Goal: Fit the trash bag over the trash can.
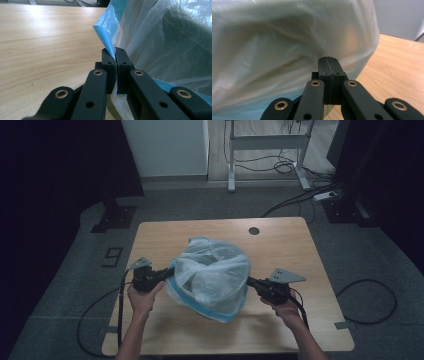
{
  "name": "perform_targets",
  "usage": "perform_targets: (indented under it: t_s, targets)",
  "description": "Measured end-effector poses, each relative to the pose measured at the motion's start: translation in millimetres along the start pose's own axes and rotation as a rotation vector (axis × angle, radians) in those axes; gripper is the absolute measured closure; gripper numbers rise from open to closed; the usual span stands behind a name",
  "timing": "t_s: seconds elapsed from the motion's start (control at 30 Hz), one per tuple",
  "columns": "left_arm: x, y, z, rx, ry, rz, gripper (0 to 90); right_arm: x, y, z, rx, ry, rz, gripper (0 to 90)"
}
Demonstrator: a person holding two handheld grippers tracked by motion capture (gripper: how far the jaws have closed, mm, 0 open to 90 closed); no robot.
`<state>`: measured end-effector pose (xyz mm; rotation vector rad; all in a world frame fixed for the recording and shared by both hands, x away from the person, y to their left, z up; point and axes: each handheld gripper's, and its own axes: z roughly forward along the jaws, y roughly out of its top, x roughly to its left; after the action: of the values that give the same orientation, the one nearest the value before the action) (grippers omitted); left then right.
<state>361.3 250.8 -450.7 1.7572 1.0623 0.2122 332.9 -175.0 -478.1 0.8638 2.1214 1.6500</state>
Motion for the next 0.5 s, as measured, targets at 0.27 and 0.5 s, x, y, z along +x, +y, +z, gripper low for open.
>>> perform_targets:
  t_s: [0.27, 0.5]
  targets:
    - [-0.8, -2.3, 0.8, 0.019, -0.004, 0.010, 86.1, 2.9, -13.2, 8.1, 0.037, -0.001, 0.019, 86.0]
    - [-2.3, 1.0, -9.5, -0.019, 0.037, 0.014, 57.9, 2.5, -8.6, -4.7, 0.005, -0.036, 0.024, 72.1]
